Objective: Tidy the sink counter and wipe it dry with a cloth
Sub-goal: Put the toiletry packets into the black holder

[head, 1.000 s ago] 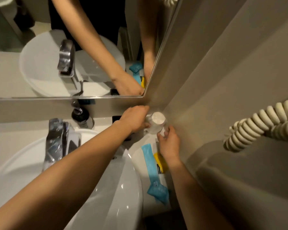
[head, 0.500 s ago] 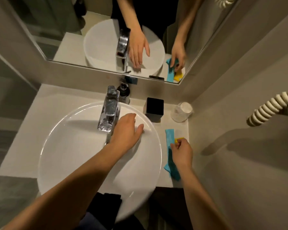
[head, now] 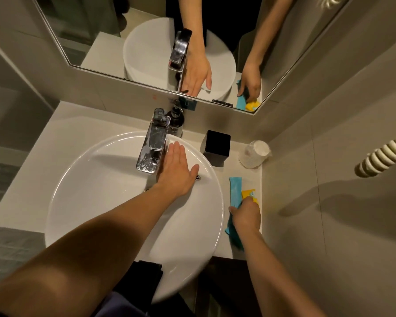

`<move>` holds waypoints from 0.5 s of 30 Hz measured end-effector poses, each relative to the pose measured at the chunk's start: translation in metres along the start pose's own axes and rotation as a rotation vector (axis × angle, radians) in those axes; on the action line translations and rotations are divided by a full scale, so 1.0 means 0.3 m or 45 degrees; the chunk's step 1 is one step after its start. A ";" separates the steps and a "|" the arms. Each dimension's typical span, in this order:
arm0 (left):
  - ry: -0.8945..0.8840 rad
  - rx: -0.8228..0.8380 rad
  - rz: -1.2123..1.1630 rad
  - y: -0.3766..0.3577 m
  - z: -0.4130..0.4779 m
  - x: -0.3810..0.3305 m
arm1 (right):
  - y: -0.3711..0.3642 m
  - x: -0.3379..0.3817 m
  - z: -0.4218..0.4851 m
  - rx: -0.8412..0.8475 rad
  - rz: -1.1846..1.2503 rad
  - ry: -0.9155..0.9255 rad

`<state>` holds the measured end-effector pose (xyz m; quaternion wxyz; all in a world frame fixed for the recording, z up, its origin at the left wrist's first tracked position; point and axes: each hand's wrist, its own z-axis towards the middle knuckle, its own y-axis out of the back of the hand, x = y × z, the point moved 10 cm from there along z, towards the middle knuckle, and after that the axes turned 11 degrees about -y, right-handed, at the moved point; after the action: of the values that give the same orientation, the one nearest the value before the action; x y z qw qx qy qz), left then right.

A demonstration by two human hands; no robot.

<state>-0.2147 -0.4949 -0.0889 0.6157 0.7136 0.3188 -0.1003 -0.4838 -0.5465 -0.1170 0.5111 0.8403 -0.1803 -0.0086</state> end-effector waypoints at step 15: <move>0.031 -0.165 0.182 -0.029 0.012 0.010 | -0.004 0.013 0.018 0.144 0.445 0.059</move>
<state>-0.2165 -0.4969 -0.0983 0.6624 0.6942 0.2805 -0.0267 -0.4807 -0.5517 -0.1200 0.4609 0.8236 -0.3119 0.1098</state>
